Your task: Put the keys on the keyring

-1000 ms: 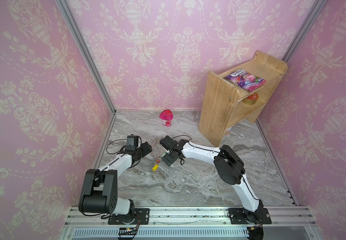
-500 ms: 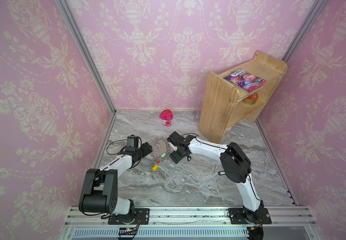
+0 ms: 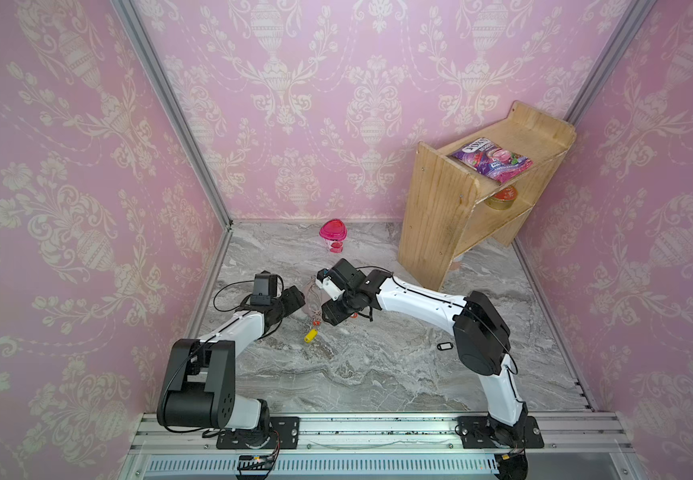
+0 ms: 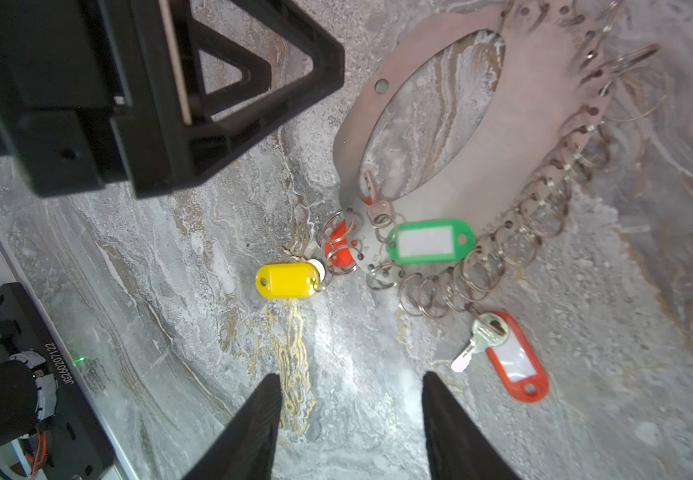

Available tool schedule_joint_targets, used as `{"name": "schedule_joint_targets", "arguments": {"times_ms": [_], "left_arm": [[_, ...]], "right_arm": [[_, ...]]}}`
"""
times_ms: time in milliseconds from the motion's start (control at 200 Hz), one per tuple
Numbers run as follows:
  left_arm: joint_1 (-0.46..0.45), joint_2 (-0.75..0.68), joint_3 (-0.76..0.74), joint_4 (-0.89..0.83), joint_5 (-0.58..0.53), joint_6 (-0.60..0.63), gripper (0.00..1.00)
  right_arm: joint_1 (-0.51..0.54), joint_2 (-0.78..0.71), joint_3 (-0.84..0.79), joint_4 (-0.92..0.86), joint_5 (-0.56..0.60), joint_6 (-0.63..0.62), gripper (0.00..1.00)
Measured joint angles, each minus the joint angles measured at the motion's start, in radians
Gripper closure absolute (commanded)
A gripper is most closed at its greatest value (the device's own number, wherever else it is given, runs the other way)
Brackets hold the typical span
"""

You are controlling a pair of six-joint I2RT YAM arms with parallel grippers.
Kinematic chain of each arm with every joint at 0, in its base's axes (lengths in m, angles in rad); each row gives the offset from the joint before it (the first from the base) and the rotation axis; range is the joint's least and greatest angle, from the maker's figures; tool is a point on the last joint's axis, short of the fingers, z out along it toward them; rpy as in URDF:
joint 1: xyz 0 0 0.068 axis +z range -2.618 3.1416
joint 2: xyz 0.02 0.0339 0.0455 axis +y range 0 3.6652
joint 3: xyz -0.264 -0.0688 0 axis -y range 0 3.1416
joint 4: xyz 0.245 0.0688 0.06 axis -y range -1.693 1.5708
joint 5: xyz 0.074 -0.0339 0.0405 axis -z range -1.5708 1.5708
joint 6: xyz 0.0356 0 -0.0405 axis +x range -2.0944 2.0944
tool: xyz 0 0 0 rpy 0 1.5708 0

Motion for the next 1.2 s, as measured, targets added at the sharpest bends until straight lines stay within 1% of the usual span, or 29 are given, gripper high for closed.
{"name": "schedule_joint_targets", "arguments": {"times_ms": [65,95,175,215,335,570,811,1201], "left_arm": [[0.000,-0.006,0.000,0.000,0.000,0.000,0.21],[0.000,-0.007,-0.001,0.000,0.000,0.000,0.21],[0.000,-0.008,-0.001,0.000,0.000,0.000,0.21],[0.000,-0.008,-0.001,0.000,0.000,0.000,0.20],[0.000,-0.008,-0.002,0.000,0.000,0.000,0.20],[0.000,-0.009,-0.002,0.000,0.000,0.000,0.20],[0.002,-0.009,-0.002,0.000,0.000,0.000,0.20],[0.006,-0.014,-0.002,0.000,0.000,0.000,0.20]], "right_arm": [[0.013,0.025,0.021,0.004,0.005,0.031,0.62],[0.019,0.037,0.032,0.005,0.008,0.048,0.64],[0.029,0.070,0.061,0.002,0.027,0.086,0.65],[0.034,0.085,0.077,-0.002,0.037,0.105,0.68],[0.040,0.115,0.108,-0.017,0.083,0.165,0.72],[0.039,0.162,0.169,-0.046,0.141,0.230,0.73],[0.042,0.214,0.208,-0.064,0.155,0.249,0.74],[0.049,0.233,0.219,-0.079,0.195,0.250,0.74]]}}
